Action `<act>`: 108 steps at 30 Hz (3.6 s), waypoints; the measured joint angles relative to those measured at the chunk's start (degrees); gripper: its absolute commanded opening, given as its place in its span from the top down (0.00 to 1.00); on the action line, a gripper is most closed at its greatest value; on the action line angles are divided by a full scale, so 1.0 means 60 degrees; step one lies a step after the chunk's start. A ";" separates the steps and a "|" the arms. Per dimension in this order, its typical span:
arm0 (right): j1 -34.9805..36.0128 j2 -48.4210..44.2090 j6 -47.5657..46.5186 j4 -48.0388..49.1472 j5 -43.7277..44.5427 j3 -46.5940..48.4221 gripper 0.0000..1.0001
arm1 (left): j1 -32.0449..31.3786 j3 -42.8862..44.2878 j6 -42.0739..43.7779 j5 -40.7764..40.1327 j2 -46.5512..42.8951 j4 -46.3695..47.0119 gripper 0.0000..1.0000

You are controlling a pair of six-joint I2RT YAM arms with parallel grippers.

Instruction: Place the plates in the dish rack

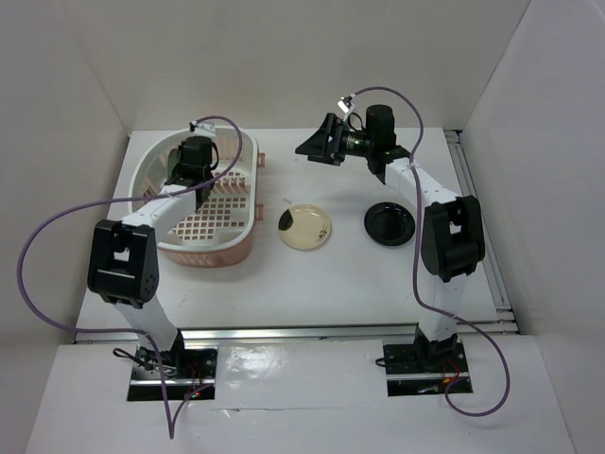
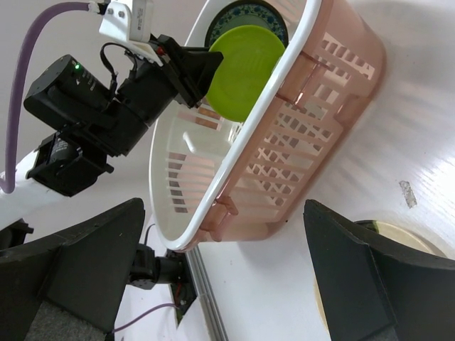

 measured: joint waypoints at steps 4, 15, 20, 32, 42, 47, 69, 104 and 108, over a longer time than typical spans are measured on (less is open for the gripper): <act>0.0000 0.0000 0.0015 0.0004 0.0000 -0.0011 0.00 | 0.0000 0.0102 -0.0022 0.0000 0.0120 -0.0015 0.66; 0.0000 0.0000 0.0018 0.0004 0.0000 -0.0033 0.00 | 0.0000 0.0273 -0.0044 0.0018 0.0357 -0.0007 0.65; 0.0000 0.0000 0.0018 0.0004 0.0000 -0.0036 0.00 | 0.0000 0.0277 -0.0091 0.0000 0.0390 0.0000 0.67; 0.0000 0.0000 0.0018 0.0007 0.0000 -0.0036 0.00 | 0.0000 0.0350 0.0095 -0.0131 0.0805 0.0280 0.64; 0.0000 0.0000 0.0051 0.0004 -0.0036 -0.0036 0.00 | 0.0000 0.0350 0.0576 -0.0127 0.0914 0.0616 0.58; 0.0000 0.0000 0.0131 0.0044 -0.0051 -0.0036 0.00 | 0.0000 0.0372 0.0820 -0.0124 0.0914 0.0823 0.57; 0.0000 0.0084 0.0455 0.0120 -0.0208 -0.0036 0.00 | 0.0000 0.0426 0.0991 0.0015 0.0965 0.0787 0.70; 0.0000 0.0189 0.0914 0.0619 -0.0284 -0.0186 0.00 | 0.0080 0.1158 0.1854 0.1056 0.1370 0.0474 1.00; 0.0000 0.0189 0.0994 0.0652 -0.0288 -0.0302 0.00 | 0.0131 0.1060 0.2182 0.1337 0.1370 0.0612 1.00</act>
